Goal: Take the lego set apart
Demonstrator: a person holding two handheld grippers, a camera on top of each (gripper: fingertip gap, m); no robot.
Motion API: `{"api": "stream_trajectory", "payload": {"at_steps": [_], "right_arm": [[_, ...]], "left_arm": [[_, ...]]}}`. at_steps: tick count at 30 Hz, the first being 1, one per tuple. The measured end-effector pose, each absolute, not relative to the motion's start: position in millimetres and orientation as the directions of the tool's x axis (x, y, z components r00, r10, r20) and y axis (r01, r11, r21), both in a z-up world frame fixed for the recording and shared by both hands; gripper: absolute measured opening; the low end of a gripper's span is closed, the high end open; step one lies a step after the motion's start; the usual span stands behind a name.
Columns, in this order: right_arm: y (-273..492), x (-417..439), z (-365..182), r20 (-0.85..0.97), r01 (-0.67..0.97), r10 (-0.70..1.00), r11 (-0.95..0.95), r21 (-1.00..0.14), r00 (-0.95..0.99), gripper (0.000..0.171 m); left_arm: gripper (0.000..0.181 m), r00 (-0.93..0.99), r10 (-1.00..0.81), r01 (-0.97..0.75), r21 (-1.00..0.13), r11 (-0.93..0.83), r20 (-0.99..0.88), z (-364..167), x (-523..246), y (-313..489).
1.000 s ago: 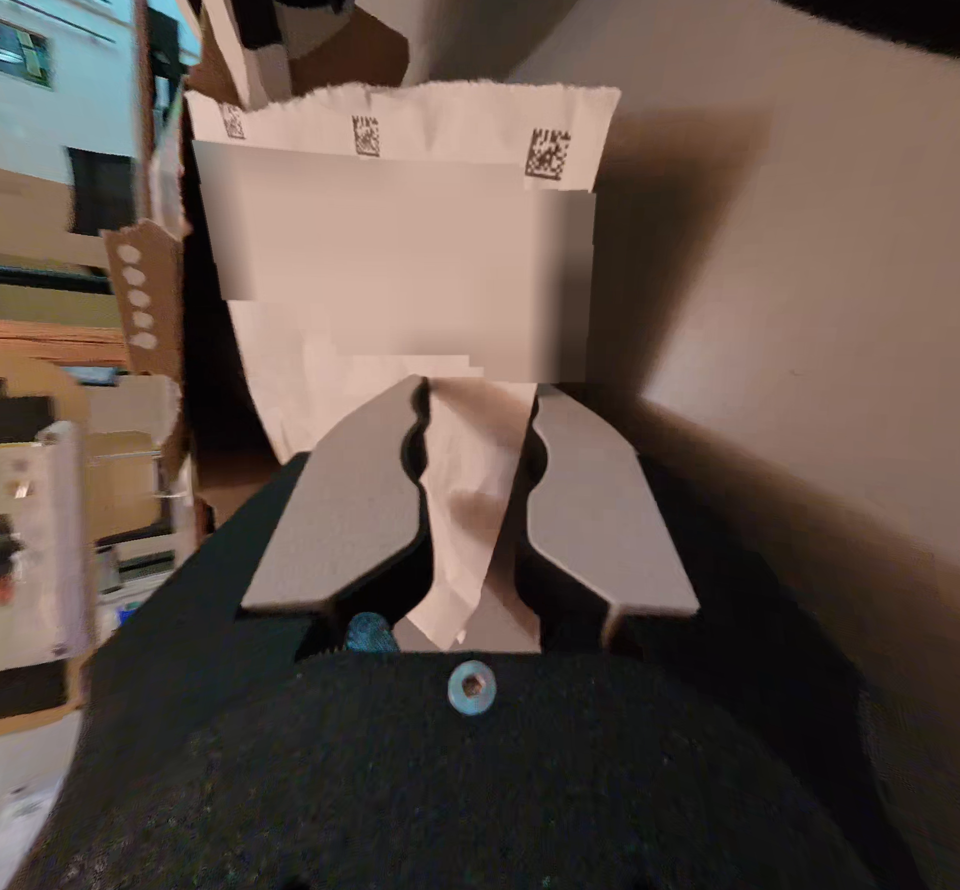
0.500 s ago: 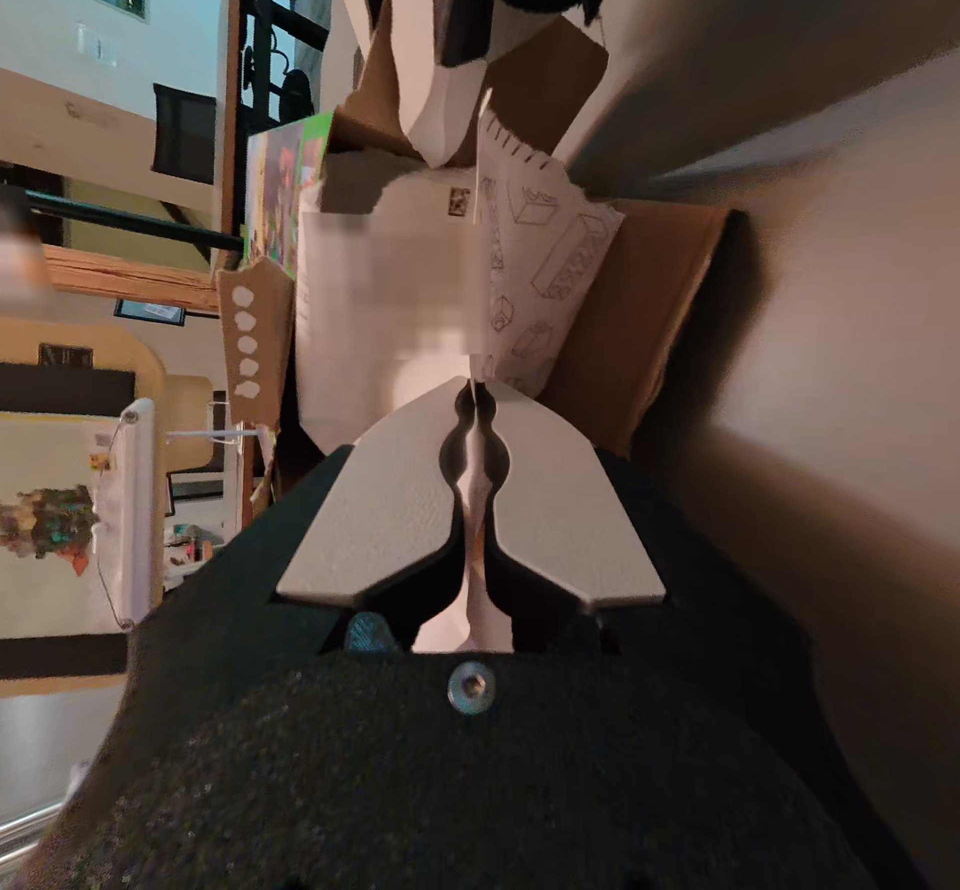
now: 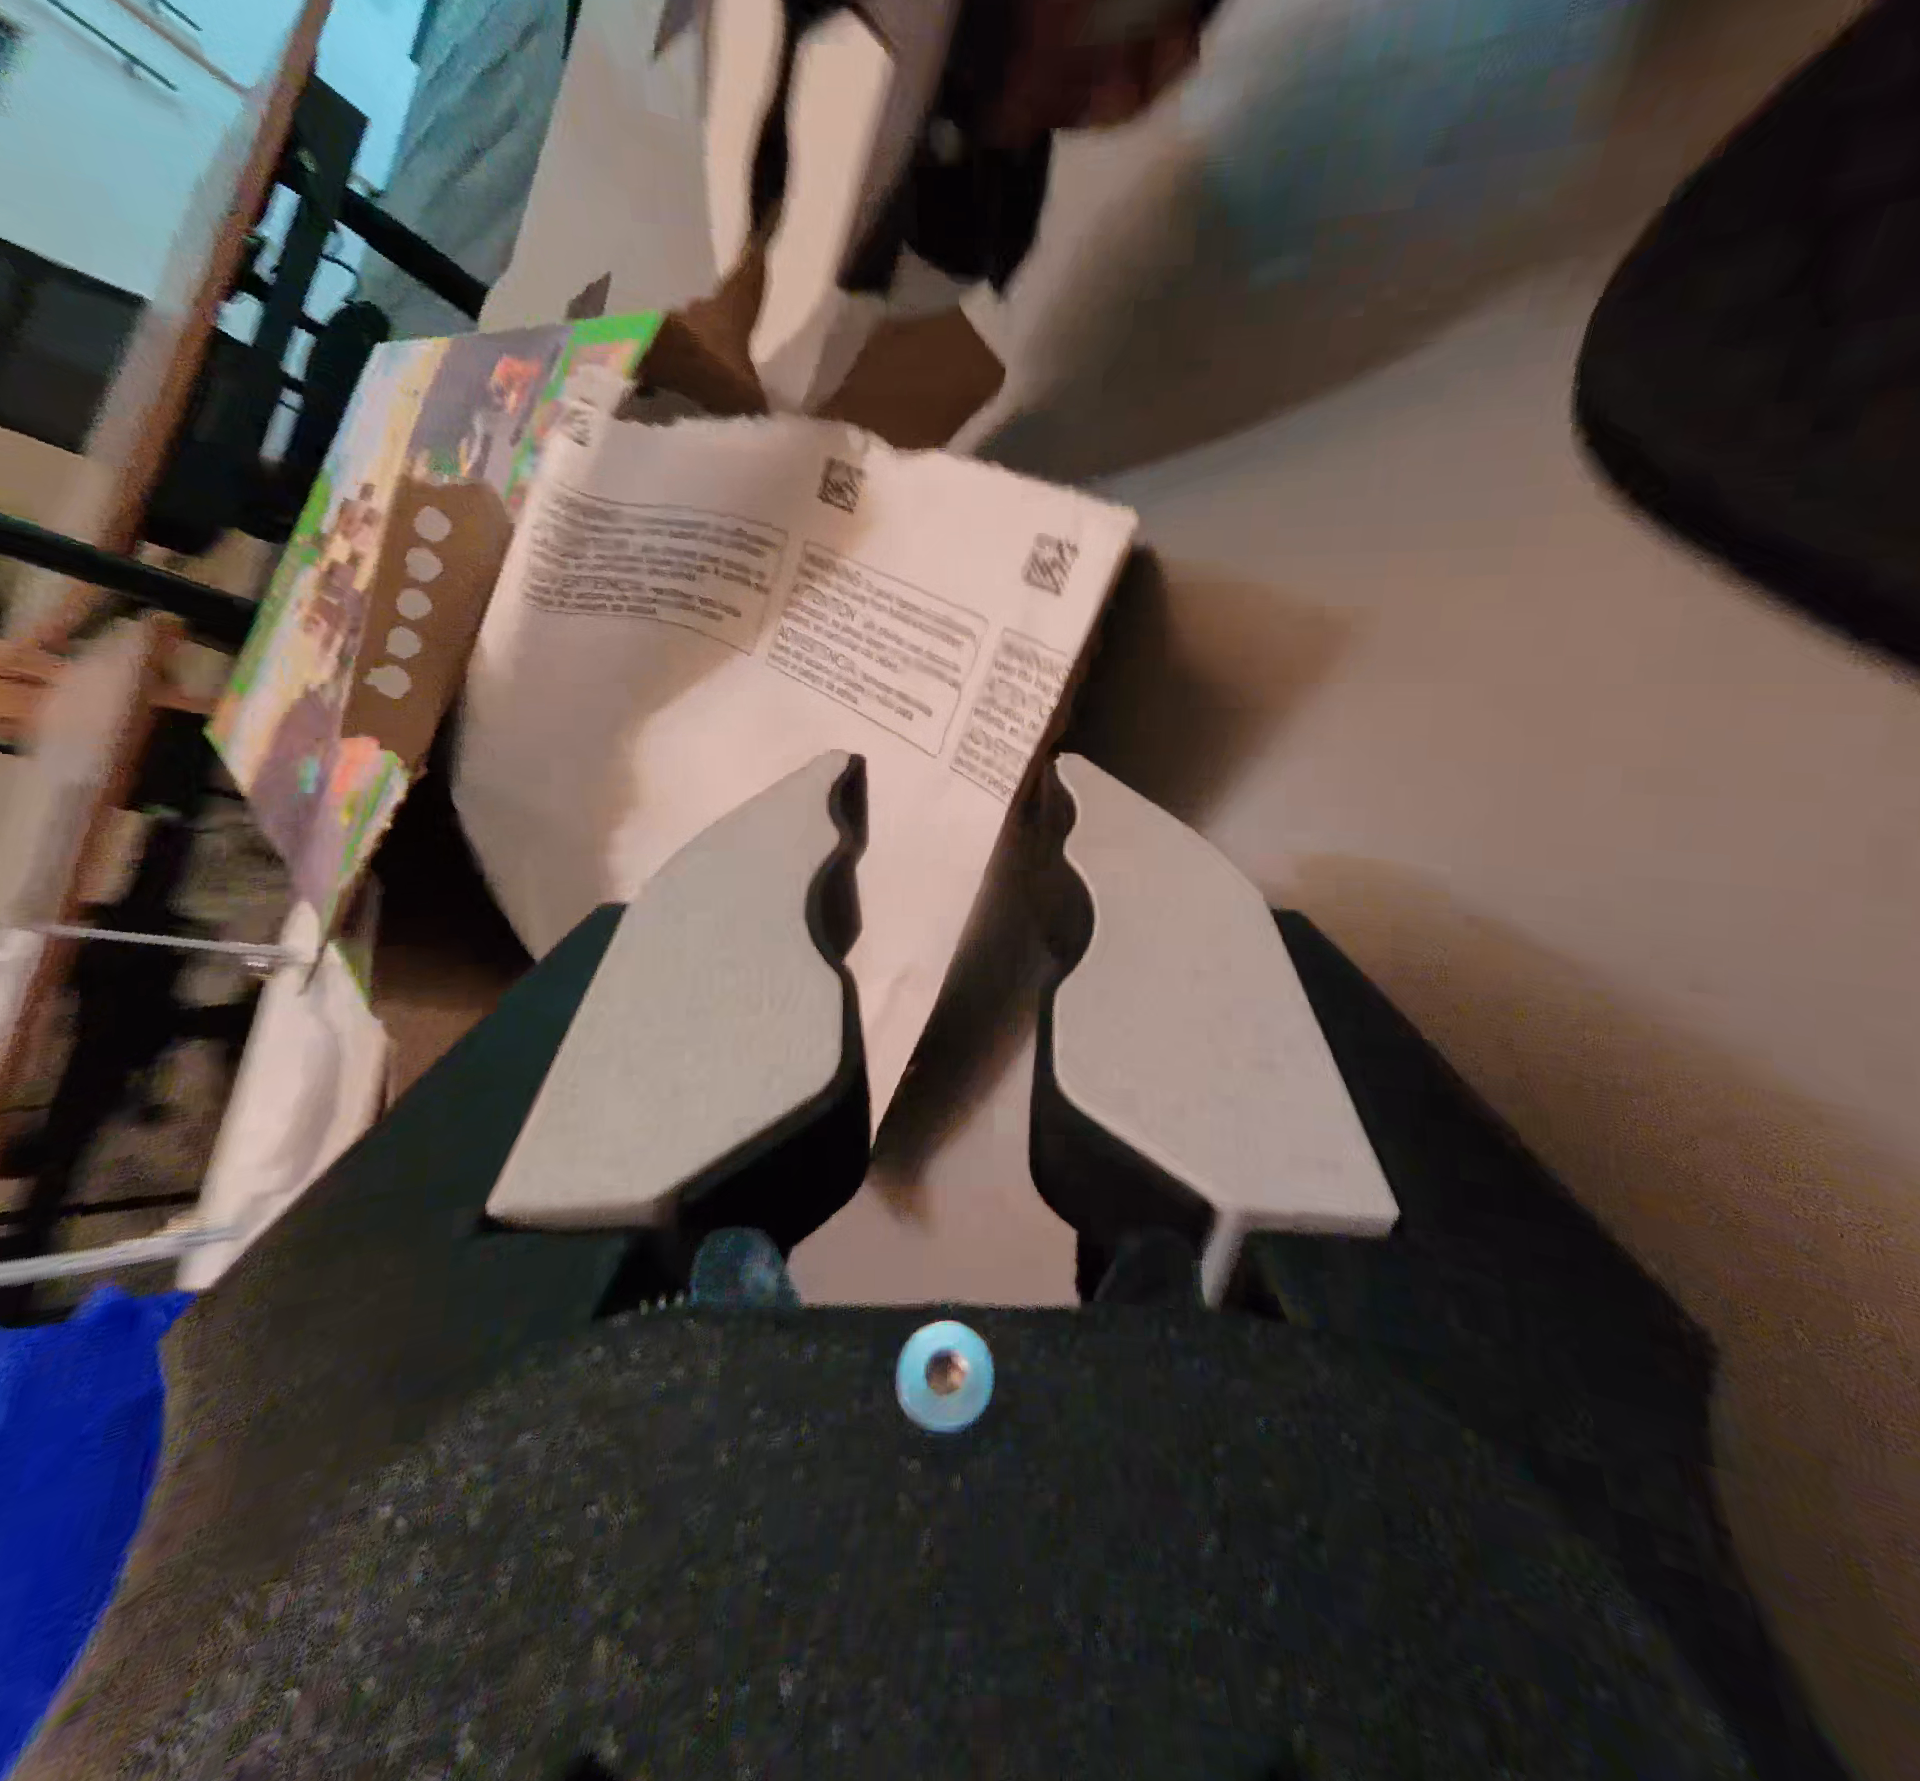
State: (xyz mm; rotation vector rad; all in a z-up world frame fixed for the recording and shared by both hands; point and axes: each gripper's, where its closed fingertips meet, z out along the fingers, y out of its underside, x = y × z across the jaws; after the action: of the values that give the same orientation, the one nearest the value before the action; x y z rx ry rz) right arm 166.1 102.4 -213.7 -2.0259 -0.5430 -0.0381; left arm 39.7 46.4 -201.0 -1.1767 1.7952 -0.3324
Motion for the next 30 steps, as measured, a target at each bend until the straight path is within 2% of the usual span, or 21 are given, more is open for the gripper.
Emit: {"api": "stream_trajectory", "payload": {"at_steps": [3, 5, 8, 10, 13, 15, 16, 20, 25, 30], "right_arm": [[103.0, 165.4, -213.3, 0.260, 0.400, 0.358, -0.400, -0.825, 0.897, 0.007], [103.4, 164.0, -213.6, 0.262, 0.401, 0.361, -0.397, -0.825, 0.895, 0.007], [103.8, 161.2, -213.6, 0.259, 0.402, 0.368, -0.392, -0.827, 0.893, 0.007], [103.9, 161.4, -213.4, 0.272, 0.412, 0.367, -0.388, -0.825, 0.890, 0.007], [103.8, 162.4, -213.2, 0.269, 0.410, 0.371, -0.382, -0.828, 0.889, 0.007], [104.0, 162.4, -213.0, 0.262, 0.408, 0.377, -0.383, -0.829, 0.888, 0.007], [104.3, 162.4, -213.1, 0.264, 0.410, 0.379, -0.383, -0.827, 0.887, 0.006], [104.4, 162.5, -212.7, 0.274, 0.419, 0.378, -0.383, -0.823, 0.884, 0.006], [105.2, 163.9, -212.2, 0.272, 0.414, 0.372, -0.381, -0.827, 0.887, 0.007], [106.6, 167.2, -212.8, 0.250, 0.396, 0.377, -0.385, -0.833, 0.892, 0.006]], "left_arm": [[0.025, 0.042, -0.904, -0.519, -0.783, 0.344, -0.425, -162.5, 44.4, 65.7], [0.025, 0.119, -0.882, -0.521, -0.785, 0.335, -0.456, -146.9, 57.3, 90.8], [0.023, 0.124, -0.850, -0.549, -0.749, 0.372, -0.513, -149.4, 90.5, 118.7], [0.019, 0.053, -0.841, -0.605, -0.688, 0.401, -0.538, -170.1, 107.9, 129.5], [0.011, -0.093, -0.816, -0.713, -0.534, 0.454, -0.570, -213.6, 114.4, 136.8], [0.005, -0.125, -0.772, -0.749, -0.451, 0.486, -0.624, -229.4, 117.2, 145.5], [0.000, -0.127, -0.754, -0.750, -0.435, 0.498, -0.645, -232.3, 120.8, 148.2], [0.000, -0.073, -0.667, -0.748, -0.402, 0.529, -0.742, -225.9, 138.5, 163.6], [0.000, -0.117, -0.471, -0.764, -0.223, 0.605, -0.875, -227.1, 153.8, 181.9], [0.000, -0.127, -0.412, -0.745, -0.187, 0.640, -0.902, -227.5, 167.3, 191.7]]}}
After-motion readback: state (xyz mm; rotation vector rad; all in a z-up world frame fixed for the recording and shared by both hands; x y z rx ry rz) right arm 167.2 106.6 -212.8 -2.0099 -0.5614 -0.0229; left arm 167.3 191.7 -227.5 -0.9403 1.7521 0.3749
